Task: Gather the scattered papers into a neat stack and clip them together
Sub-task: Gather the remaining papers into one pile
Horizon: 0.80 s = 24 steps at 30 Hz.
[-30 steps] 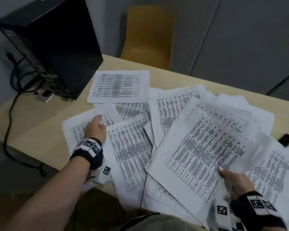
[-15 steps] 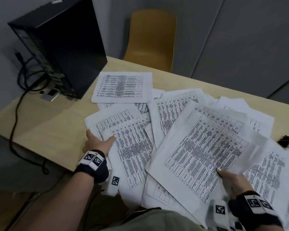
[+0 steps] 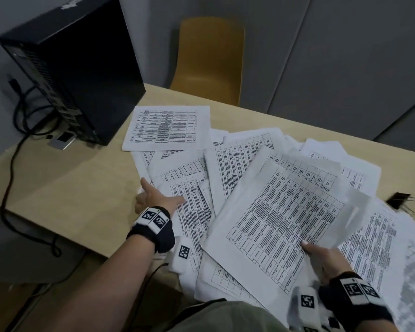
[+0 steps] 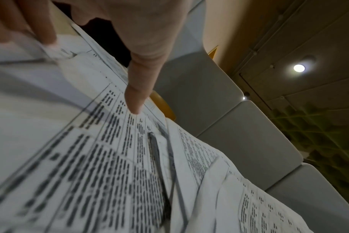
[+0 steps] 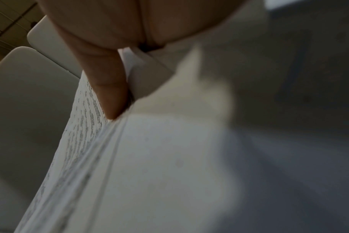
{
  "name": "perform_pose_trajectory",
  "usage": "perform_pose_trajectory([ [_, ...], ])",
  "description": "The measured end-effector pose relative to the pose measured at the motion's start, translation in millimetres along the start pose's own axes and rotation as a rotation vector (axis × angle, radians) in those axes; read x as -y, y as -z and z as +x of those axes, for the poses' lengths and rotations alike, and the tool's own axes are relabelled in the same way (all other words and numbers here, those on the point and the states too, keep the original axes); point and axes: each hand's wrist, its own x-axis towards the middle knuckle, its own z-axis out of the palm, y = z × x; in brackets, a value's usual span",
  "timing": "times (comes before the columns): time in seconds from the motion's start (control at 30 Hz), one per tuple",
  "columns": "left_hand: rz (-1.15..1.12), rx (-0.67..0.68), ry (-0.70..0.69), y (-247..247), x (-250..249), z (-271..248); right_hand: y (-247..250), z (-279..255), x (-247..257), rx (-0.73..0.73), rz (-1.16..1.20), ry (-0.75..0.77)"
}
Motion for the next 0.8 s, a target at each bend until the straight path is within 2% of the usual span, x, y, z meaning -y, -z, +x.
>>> perform_pose_trajectory([
  [0.1, 0.006, 0.009, -0.030, -2, -7, 5, -2, -3, 2, 0.019, -0.009, -0.006],
  [0.27, 0.251, -0.060, -0.113, 9, -8, 20, -5, 0, 1, 0.025, -0.060, -0.008],
  [0.37, 0.305, -0.002, -0.150, 15, -11, 29, -6, 0, 4, 0.047, -0.063, -0.014],
  [0.47, 0.214, 0.067, -0.142, 10, -13, 29, -5, 0, 4, 0.058, -0.050, -0.033],
  [0.57, 0.145, 0.114, -0.208, 3, -9, 23, -3, 0, 4, 0.060, -0.047, -0.044],
  [0.67, 0.187, 0.168, -0.260, -2, -5, 15, -2, 2, 1, 0.062, -0.019, -0.054],
  [0.8, 0.314, 0.033, -0.278, -6, -11, 11, -4, 2, 0, 0.046, -0.002, 0.004],
])
